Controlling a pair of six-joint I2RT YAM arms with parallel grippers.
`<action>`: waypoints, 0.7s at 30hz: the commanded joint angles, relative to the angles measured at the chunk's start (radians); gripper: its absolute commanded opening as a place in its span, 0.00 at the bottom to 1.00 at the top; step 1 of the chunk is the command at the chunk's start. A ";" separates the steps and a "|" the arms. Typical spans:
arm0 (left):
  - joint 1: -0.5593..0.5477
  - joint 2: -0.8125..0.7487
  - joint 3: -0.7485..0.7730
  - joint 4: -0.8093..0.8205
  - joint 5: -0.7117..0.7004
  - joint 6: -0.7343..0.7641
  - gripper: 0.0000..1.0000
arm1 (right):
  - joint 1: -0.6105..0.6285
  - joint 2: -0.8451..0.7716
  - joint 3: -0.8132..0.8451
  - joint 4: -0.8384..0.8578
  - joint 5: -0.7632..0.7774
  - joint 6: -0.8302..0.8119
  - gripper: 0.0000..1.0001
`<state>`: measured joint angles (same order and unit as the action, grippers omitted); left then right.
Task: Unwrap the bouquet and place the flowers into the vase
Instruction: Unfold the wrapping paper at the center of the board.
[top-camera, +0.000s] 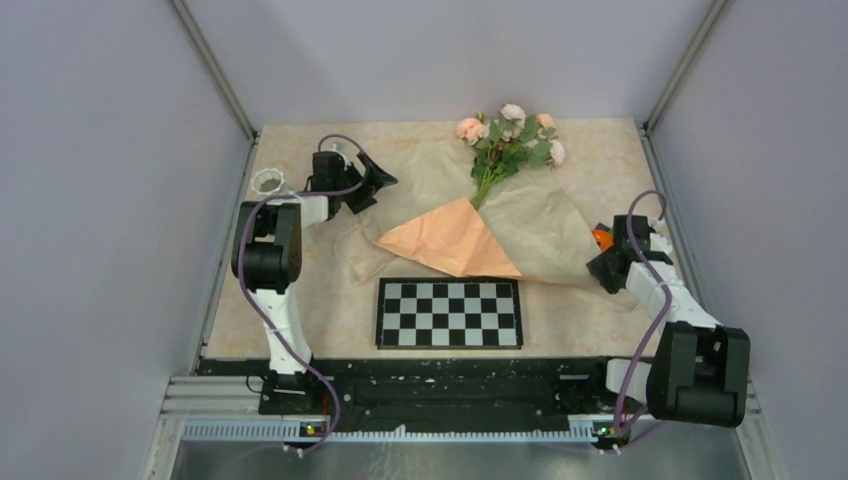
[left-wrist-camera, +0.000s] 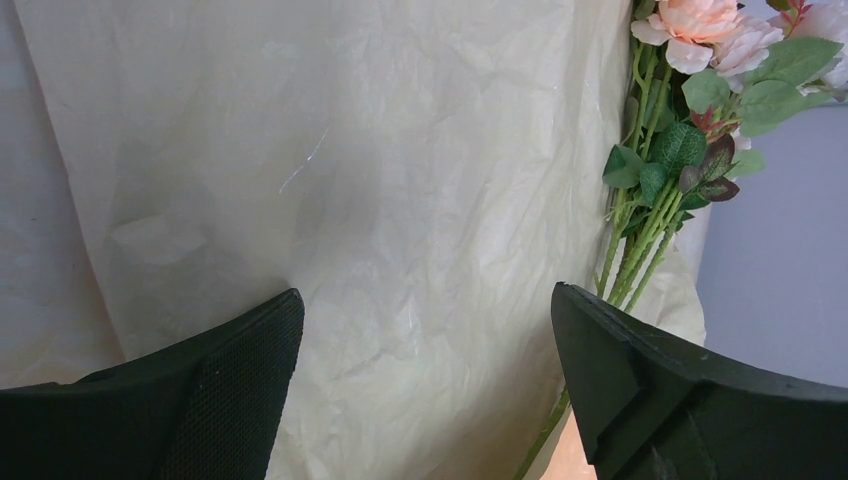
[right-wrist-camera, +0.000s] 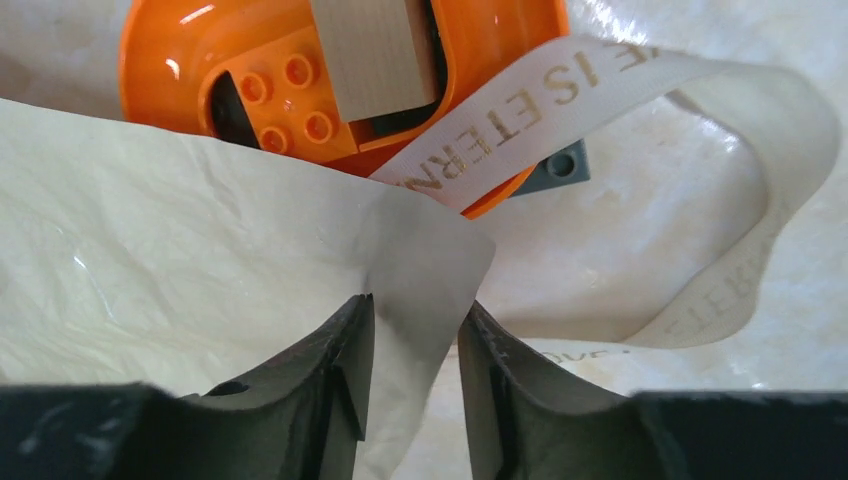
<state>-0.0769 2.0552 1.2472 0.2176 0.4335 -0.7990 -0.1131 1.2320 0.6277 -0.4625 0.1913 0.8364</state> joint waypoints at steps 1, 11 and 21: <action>0.020 0.003 -0.016 -0.049 -0.053 0.026 0.99 | -0.011 -0.088 0.009 -0.022 0.061 0.005 0.45; 0.020 -0.122 -0.018 -0.110 -0.085 0.074 0.99 | -0.010 -0.251 0.103 -0.115 0.158 -0.077 0.68; 0.017 -0.313 -0.059 -0.265 -0.144 0.178 0.99 | -0.010 -0.339 0.174 0.034 -0.220 -0.333 0.72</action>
<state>-0.0612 1.8587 1.2167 0.0120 0.3111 -0.6827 -0.1150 0.9112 0.7685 -0.5385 0.2214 0.6189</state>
